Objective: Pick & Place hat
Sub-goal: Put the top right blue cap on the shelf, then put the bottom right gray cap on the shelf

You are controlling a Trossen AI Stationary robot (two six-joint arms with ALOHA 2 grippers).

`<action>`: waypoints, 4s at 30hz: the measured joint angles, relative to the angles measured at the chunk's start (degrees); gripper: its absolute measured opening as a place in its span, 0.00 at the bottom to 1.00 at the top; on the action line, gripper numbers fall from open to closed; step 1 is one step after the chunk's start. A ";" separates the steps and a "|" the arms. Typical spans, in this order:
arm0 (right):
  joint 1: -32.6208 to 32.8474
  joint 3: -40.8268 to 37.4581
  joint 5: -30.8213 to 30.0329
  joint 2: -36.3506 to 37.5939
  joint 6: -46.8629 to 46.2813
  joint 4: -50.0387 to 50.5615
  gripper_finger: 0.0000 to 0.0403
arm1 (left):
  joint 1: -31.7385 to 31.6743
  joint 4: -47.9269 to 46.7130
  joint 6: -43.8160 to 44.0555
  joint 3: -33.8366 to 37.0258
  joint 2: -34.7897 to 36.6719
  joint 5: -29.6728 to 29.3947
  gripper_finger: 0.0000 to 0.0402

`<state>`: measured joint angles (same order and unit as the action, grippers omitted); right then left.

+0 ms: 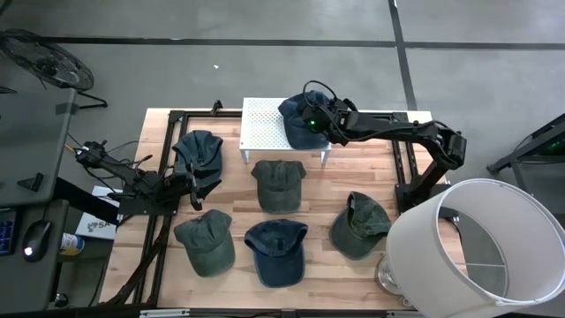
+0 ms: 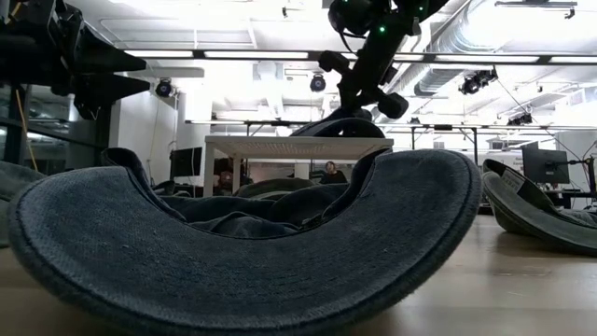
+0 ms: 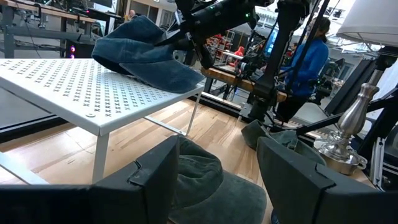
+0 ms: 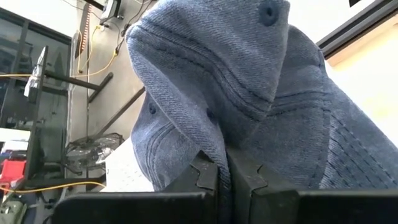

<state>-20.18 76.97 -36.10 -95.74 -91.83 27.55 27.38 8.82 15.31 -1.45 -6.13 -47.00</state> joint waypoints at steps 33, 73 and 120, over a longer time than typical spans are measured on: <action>0.00 0.00 3.73 0.00 13.47 -2.17 0.55 | 0.01 0.00 0.00 0.02 0.00 0.00 0.53; 0.76 0.02 -4.28 6.29 35.91 -4.95 0.63 | 0.01 0.01 0.00 0.01 0.02 0.00 0.53; 32.32 0.02 15.59 -1.28 2.64 43.44 0.63 | 0.00 0.00 0.00 0.01 0.00 0.00 0.53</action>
<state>12.13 76.99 -20.51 -97.02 -89.19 70.99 27.38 8.82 15.31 -1.45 -6.13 -47.00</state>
